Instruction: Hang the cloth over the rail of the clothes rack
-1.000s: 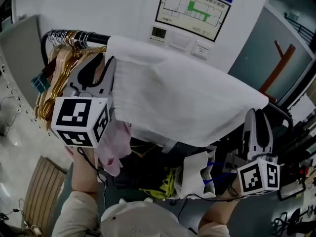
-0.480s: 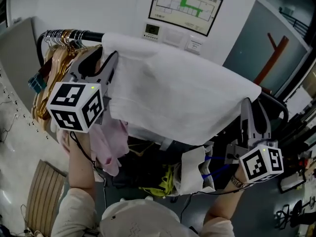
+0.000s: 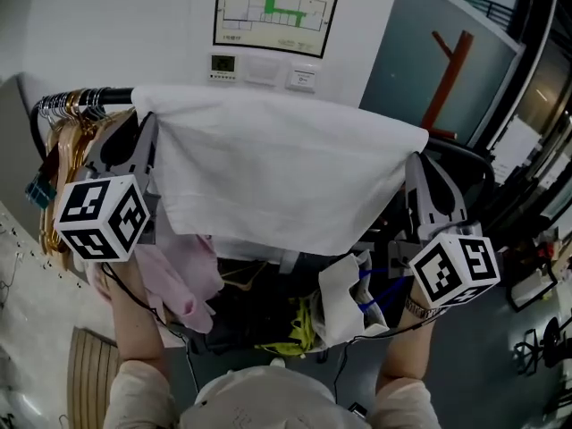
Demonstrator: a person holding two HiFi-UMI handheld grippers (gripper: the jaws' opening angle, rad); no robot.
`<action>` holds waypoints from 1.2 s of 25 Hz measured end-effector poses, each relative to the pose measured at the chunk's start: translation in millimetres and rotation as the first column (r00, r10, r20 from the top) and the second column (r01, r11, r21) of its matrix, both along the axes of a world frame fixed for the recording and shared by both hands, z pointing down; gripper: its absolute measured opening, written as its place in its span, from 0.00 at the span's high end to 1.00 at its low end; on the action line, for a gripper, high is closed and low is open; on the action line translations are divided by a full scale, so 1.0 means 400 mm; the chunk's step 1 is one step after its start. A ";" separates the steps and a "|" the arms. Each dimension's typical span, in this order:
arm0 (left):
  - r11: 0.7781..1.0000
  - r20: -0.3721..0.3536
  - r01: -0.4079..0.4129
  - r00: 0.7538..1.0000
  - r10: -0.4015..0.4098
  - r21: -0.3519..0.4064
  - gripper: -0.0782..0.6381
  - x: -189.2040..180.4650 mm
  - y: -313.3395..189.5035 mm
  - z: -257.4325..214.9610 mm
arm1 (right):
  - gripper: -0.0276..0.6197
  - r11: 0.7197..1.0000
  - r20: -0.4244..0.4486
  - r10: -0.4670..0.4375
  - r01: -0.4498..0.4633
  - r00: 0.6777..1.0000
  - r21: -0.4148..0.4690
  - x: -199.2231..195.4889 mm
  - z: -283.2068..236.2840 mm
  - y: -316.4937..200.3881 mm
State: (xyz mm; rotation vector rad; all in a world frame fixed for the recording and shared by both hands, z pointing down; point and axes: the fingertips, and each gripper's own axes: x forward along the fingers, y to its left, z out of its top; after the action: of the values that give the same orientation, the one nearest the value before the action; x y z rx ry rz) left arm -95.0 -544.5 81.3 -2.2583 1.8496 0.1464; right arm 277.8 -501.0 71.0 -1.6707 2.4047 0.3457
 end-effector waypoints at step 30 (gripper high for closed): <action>0.995 -0.036 0.010 0.999 -0.007 0.098 0.72 0.007 0.074 -0.074 | 0.79 0.994 0.062 0.058 -0.063 0.996 0.086 0.112 -0.072 0.072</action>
State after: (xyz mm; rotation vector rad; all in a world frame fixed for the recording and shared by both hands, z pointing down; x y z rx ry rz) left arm -92.2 -514.8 51.6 -2.1948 1.8270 0.2718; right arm 322.4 -472.0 42.2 -1.6936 2.2660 0.3991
